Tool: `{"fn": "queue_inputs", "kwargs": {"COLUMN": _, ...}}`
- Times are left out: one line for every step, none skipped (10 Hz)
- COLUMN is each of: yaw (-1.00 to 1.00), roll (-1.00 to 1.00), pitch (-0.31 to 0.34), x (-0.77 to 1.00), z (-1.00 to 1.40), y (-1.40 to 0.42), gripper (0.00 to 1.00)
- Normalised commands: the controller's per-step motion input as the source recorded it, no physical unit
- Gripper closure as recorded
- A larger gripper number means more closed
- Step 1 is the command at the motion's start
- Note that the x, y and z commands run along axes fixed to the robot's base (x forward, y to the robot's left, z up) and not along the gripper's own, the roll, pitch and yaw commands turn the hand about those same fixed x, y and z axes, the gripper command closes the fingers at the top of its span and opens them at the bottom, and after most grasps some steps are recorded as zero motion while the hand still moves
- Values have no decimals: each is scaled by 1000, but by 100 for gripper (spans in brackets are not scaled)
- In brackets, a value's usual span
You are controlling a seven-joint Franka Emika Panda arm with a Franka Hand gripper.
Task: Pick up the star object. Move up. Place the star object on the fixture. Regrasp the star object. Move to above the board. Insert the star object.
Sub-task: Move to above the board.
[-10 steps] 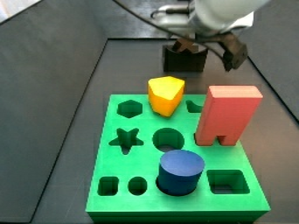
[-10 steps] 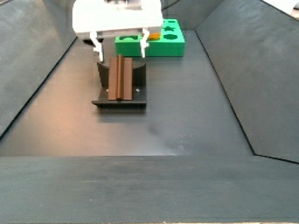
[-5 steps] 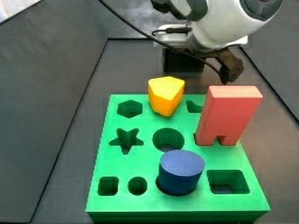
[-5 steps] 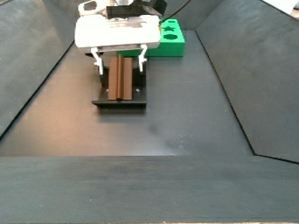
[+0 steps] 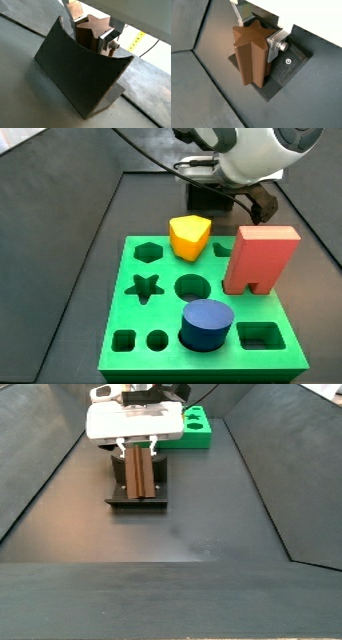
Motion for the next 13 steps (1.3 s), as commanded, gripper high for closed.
{"fn": "queue_inputs", "kwargs": {"yaw": -209, "roll": -7, "pitch": 40, "x": 8, "z": 1000, "y": -29, "gripper": 100}}
{"fn": "queue_inputs", "kwargs": {"yaw": -210, "roll": -10, "pitch": 42, "x": 7, "z": 1000, "y": -29, "gripper": 100}}
{"fn": "queue_inputs", "kwargs": {"yaw": -167, "roll": -16, "pitch": 71, "x": -6, "z": 1000, "y": -26, "gripper": 100}}
{"fn": "queue_inputs", "kwargs": {"yaw": -141, "roll": -17, "pitch": 90, "x": -7, "z": 1000, "y": -24, "gripper": 100}}
{"fn": "queue_inputs", "kwargs": {"yaw": -89, "roll": -19, "pitch": 131, "x": -8, "z": 1000, "y": -25, "gripper": 100}}
{"fn": "queue_inputs", "kwargs": {"yaw": -35, "roll": -19, "pitch": 171, "x": -10, "z": 1000, "y": -25, "gripper": 100}}
{"fn": "queue_inputs", "kwargs": {"yaw": 5, "roll": -28, "pitch": 181, "x": -11, "z": 1000, "y": -26, "gripper": 100}}
{"fn": "queue_inputs", "kwargs": {"yaw": 30, "roll": -34, "pitch": 183, "x": -12, "z": 1000, "y": -25, "gripper": 100}}
{"fn": "queue_inputs", "kwargs": {"yaw": 82, "roll": -46, "pitch": 163, "x": -13, "z": 1000, "y": -24, "gripper": 100}}
{"fn": "queue_inputs", "kwargs": {"yaw": 104, "roll": -47, "pitch": 145, "x": -11, "z": 1000, "y": -26, "gripper": 100}}
{"fn": "queue_inputs", "kwargs": {"yaw": 119, "roll": -42, "pitch": 126, "x": -6, "z": 1000, "y": -27, "gripper": 100}}
{"fn": "queue_inputs", "kwargs": {"yaw": 126, "roll": -38, "pitch": 115, "x": -2, "z": 1000, "y": -27, "gripper": 100}}
{"fn": "queue_inputs", "kwargs": {"yaw": 125, "roll": -31, "pitch": 95, "x": 10, "z": 1000, "y": -29, "gripper": 100}}
